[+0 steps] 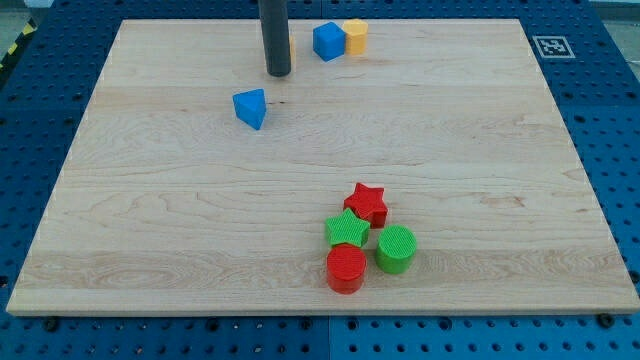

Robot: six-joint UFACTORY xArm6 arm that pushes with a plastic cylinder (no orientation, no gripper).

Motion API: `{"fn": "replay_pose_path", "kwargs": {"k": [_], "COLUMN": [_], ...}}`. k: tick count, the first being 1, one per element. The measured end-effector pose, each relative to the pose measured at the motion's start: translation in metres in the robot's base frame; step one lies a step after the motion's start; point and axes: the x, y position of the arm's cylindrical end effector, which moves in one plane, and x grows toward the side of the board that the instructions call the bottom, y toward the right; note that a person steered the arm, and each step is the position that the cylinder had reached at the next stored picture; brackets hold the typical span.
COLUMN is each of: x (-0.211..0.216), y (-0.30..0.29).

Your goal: Place the triangle to the bottom right of the heart

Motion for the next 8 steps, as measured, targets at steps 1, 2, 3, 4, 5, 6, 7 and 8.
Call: {"fn": "replay_pose_path", "kwargs": {"k": [1, 2, 3, 4, 5, 6, 7, 8], "x": [-0.009, -0.023, -0.02, 0.015, 0.065, 0.112, 0.125, 0.118], "y": [0.0, 0.0, -0.034, -0.074, -0.079, -0.075, -0.063, -0.062]}}
